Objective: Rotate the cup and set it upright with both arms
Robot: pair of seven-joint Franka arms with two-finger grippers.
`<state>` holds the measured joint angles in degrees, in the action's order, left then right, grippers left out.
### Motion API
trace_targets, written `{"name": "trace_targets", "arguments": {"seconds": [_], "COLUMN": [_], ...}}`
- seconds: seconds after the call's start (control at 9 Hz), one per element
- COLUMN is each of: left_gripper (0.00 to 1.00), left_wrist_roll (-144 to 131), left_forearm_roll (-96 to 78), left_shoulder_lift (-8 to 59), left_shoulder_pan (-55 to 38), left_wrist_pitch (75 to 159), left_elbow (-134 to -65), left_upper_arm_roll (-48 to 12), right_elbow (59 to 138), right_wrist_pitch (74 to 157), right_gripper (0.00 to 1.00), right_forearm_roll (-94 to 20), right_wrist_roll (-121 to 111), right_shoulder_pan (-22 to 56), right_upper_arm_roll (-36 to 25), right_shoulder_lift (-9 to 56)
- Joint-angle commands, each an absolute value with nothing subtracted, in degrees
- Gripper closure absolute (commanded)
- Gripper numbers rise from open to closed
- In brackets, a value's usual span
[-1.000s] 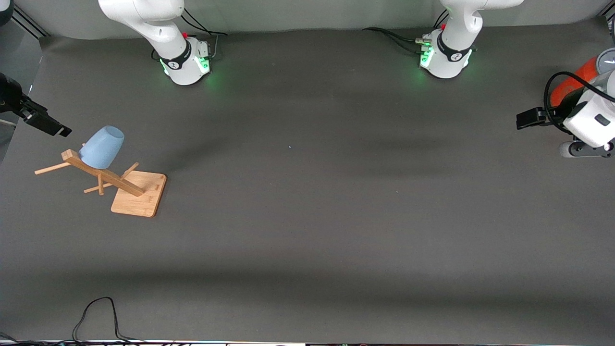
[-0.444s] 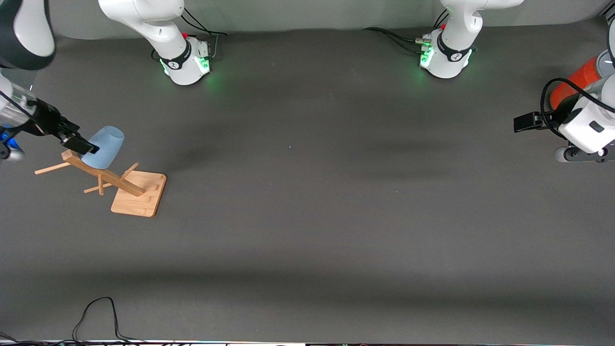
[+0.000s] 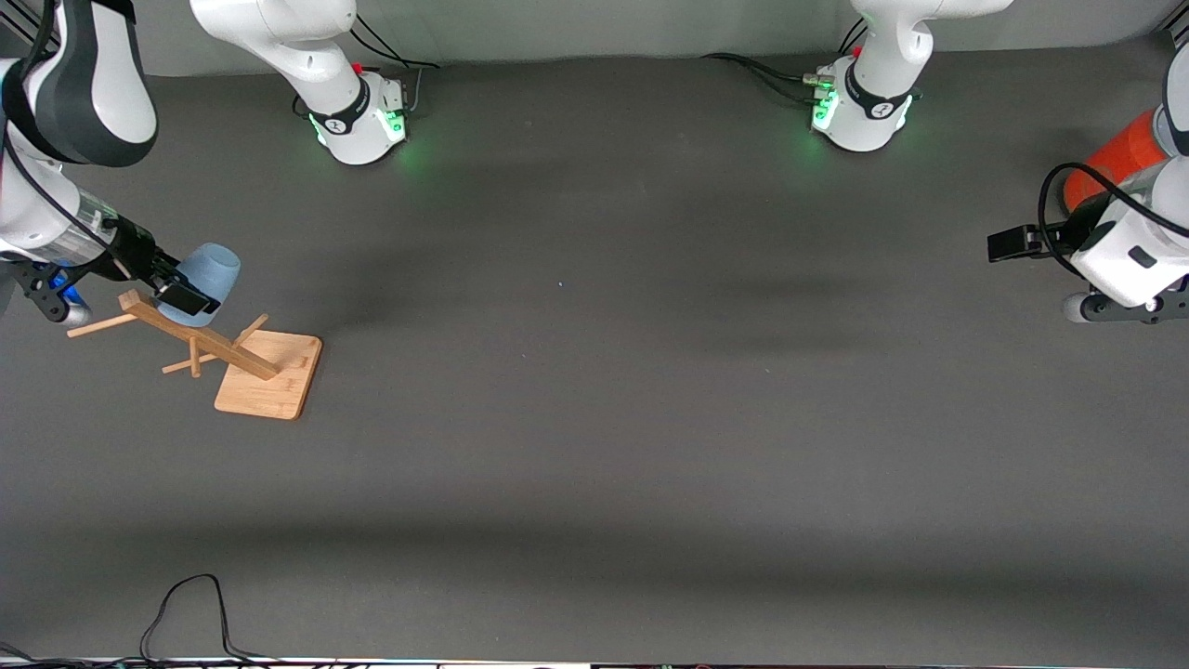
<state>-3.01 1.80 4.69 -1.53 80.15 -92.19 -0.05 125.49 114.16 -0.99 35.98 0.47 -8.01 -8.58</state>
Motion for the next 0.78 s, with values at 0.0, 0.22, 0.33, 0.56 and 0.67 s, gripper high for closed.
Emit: {"name": "trace_targets", "arguments": {"seconds": [0.0,0.22,0.33,0.56,0.67], "left_gripper": [0.0,0.0,0.0,0.0,0.0], "left_wrist_roll": [-2.99,-2.9,-2.29,-2.2,-2.2], "left_forearm_roll": [0.97,0.88,0.7,-1.05,-2.19], "left_shoulder_lift": [5.19,5.19,5.19,5.27,6.23], "left_shoulder_pan": [-1.41,-1.23,-1.14,-0.62,-0.62], "left_wrist_pitch": [80.76,80.95,81.03,81.91,82.0], "left_elbow": [-90.7,-90.62,-90.53,-90.61,-90.7], "left_upper_arm_roll": [0.18,0.35,0.35,0.35,0.35], "right_elbow": [125.95,125.95,125.77,125.42,124.64], "right_wrist_pitch": [115.58,115.58,115.4,114.61,112.43], "right_gripper": [0.0,0.49,0.56,0.56,0.56], "right_forearm_roll": [-1.85,-1.85,-1.85,-1.85,-1.85], "right_wrist_roll": [37.09,36.83,36.83,37.0,37.18], "right_shoulder_pan": [0.7,0.7,0.79,0.79,0.79], "right_upper_arm_roll": [-8.26,-8.26,-8.26,-8.26,-7.83], "right_shoulder_lift": [-8.53,-8.61,-8.61,-8.96,-9.92]}}
